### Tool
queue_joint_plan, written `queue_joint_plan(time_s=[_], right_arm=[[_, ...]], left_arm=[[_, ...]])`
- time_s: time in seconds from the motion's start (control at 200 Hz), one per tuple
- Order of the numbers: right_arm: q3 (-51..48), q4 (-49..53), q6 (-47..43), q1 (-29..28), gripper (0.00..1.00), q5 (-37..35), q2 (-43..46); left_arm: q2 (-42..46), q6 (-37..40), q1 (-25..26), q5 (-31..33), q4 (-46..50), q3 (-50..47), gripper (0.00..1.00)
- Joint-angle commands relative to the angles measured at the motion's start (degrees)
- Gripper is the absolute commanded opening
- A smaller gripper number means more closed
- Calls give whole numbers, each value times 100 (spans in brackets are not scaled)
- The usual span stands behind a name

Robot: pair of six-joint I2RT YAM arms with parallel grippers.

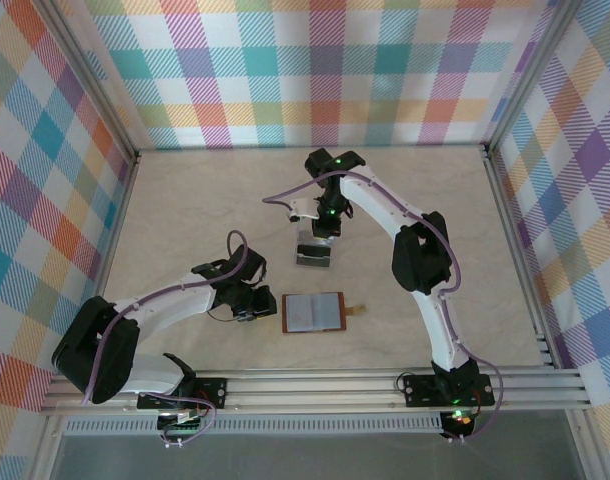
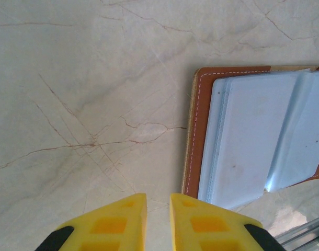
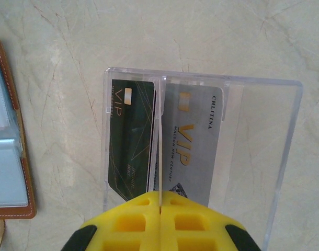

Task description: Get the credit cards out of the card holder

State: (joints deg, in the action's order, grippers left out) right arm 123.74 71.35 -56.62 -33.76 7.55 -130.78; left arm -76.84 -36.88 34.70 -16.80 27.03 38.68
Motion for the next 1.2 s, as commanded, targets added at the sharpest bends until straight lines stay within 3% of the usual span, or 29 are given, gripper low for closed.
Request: queue_joint_plan(time_s=[0.0,0.715,0.78,0.955,1.195], right_arm=[[-7,42,85,37,0,97,130],[51,63,96,45,3,-10,-263],[53,88,74,45,8,26,-254],[-121,-581,386,44,37,-519,-23],[-1230,-2045,820,13,44,-963,907]], left_arm=[[79,-94,-51,80,151,-69,19],[41,-99,-63,80,144,-71,19],[35,-92,-60,71,127,-62,19],[0,-91,-60,69,118,-47,19],[-18,-29,-60,-7,114,35,19]])
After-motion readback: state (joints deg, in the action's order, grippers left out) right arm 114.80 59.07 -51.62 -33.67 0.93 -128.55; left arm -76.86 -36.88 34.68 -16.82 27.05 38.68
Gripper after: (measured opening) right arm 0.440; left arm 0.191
